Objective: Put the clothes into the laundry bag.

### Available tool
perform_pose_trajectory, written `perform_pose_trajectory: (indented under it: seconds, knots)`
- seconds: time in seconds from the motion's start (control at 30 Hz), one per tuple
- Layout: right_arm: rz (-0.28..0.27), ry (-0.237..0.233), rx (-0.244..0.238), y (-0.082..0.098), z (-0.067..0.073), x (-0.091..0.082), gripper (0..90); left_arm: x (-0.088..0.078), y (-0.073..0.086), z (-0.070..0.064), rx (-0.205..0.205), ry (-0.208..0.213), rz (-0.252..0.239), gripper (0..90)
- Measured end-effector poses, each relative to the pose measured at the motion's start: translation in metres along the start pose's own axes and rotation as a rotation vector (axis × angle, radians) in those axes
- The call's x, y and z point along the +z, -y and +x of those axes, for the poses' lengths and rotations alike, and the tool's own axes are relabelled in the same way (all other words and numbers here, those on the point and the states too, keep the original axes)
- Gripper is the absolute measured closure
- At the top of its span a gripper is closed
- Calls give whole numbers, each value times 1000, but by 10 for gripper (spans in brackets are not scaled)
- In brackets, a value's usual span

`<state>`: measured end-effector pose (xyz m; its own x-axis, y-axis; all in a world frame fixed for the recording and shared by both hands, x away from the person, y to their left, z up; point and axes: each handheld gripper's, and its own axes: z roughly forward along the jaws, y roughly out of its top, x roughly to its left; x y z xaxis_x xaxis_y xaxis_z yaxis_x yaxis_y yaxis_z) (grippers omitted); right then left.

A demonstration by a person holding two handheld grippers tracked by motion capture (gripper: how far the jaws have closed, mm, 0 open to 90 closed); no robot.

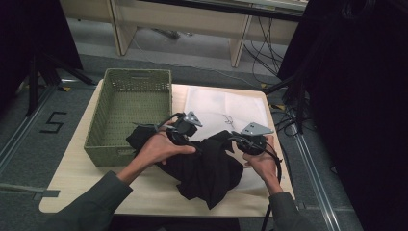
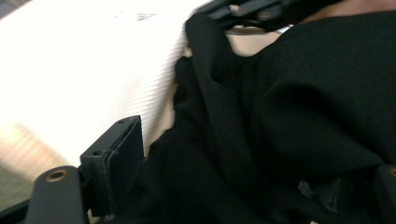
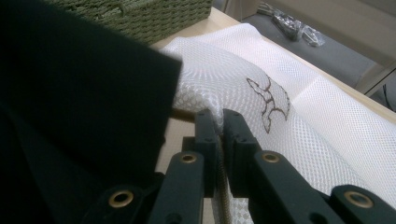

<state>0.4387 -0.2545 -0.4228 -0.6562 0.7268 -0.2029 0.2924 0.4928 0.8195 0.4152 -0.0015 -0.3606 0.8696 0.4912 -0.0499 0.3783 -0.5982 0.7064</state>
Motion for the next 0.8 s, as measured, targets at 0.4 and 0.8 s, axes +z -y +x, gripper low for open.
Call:
perform_pose_trajectory:
  seconds: [0.4, 0.8]
  knots:
    - [-12, -7, 20, 1, -4, -1, 857, 43, -30, -31, 87, 78, 81, 167]
    - [-27, 9, 12, 0, -7, -7, 856, 8, -23, -38, 172, 22, 111, 183]
